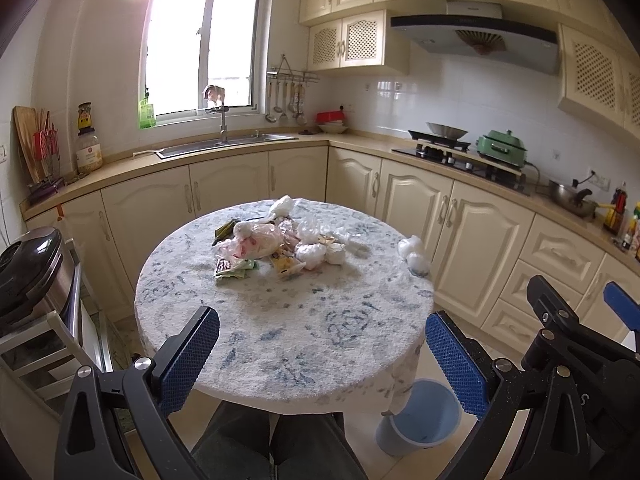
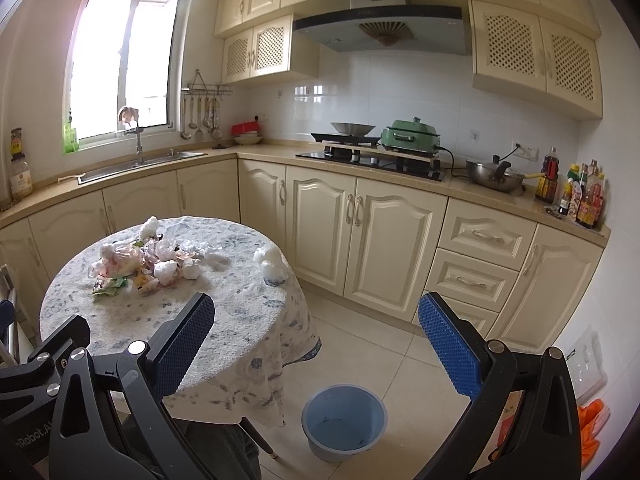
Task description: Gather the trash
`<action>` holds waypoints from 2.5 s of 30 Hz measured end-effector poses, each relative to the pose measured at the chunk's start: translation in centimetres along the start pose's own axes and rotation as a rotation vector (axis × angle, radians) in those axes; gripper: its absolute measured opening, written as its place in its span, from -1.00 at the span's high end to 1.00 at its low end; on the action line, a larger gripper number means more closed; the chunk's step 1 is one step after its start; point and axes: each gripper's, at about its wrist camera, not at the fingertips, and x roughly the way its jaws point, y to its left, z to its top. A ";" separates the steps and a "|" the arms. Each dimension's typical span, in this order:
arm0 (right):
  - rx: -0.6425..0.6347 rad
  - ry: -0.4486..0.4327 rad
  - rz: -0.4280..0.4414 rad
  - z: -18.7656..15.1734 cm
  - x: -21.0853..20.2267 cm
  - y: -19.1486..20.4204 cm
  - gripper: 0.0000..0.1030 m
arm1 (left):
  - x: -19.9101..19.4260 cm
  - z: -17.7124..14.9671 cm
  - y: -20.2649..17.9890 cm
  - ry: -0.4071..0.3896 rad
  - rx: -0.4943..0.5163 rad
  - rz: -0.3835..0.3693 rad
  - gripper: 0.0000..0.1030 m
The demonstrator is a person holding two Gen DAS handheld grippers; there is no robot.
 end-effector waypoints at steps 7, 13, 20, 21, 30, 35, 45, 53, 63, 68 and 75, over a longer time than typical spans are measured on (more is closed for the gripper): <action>-0.026 -0.009 0.077 0.3 1.7 2.8 -1.00 | 1.3 0.3 1.6 0.024 -0.025 0.075 -0.97; -0.078 0.038 0.169 0.8 5.0 6.8 -1.00 | 3.9 0.8 4.0 0.092 -0.062 0.166 -0.97; -0.148 0.139 0.272 1.1 10.1 13.1 -1.00 | 8.5 2.7 7.7 0.201 -0.102 0.230 -0.97; -0.169 0.173 0.276 1.0 11.2 14.4 -1.00 | 9.0 3.1 8.2 0.224 -0.103 0.237 -0.97; -0.316 0.268 0.224 1.1 16.7 21.3 -1.00 | 14.3 6.2 11.7 0.296 -0.075 0.283 -0.97; -0.281 0.287 0.210 2.2 18.5 22.7 -1.00 | 18.6 6.1 14.9 0.362 -0.115 0.271 -0.97; -0.245 0.372 0.165 2.9 22.3 23.8 -1.00 | 26.5 7.1 20.0 0.471 -0.155 0.250 -0.97; -0.242 0.433 0.268 3.3 25.5 26.7 -1.00 | 31.2 7.0 22.3 0.518 -0.197 0.271 -0.97; -0.183 0.499 0.415 3.1 28.5 31.4 -0.88 | 33.3 5.4 23.8 0.569 -0.219 0.304 -0.97; -0.197 0.491 0.524 2.8 28.2 33.2 -0.18 | 34.1 4.3 24.6 0.608 -0.255 0.294 -0.97; -0.150 0.451 0.535 3.1 27.2 32.1 0.09 | 33.2 4.4 24.4 0.590 -0.259 0.283 -0.97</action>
